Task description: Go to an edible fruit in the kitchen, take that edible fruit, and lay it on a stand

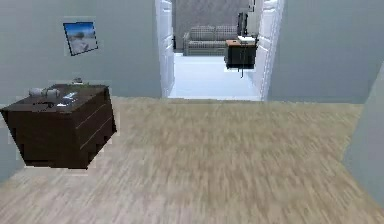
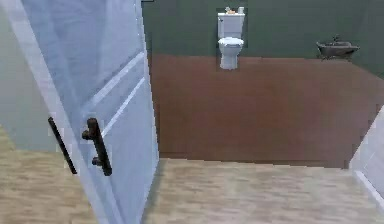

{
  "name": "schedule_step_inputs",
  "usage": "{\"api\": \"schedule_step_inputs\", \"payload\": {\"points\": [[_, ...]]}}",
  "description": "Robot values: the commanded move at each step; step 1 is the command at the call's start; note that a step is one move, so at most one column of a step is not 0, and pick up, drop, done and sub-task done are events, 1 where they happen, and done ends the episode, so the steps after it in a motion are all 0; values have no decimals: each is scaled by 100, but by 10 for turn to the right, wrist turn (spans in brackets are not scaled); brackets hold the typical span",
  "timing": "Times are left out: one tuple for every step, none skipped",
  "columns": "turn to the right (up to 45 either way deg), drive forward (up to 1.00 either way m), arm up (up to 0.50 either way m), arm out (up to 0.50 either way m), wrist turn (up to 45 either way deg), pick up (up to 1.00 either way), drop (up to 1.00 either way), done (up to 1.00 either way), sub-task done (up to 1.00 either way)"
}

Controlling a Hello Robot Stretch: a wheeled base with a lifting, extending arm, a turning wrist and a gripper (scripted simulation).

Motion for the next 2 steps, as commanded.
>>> {"api": "schedule_step_inputs", "payload": {"points": [[0,100,0,0,0,0,0,0,0],[30,0,0,0,0,0,0,0,0]]}}
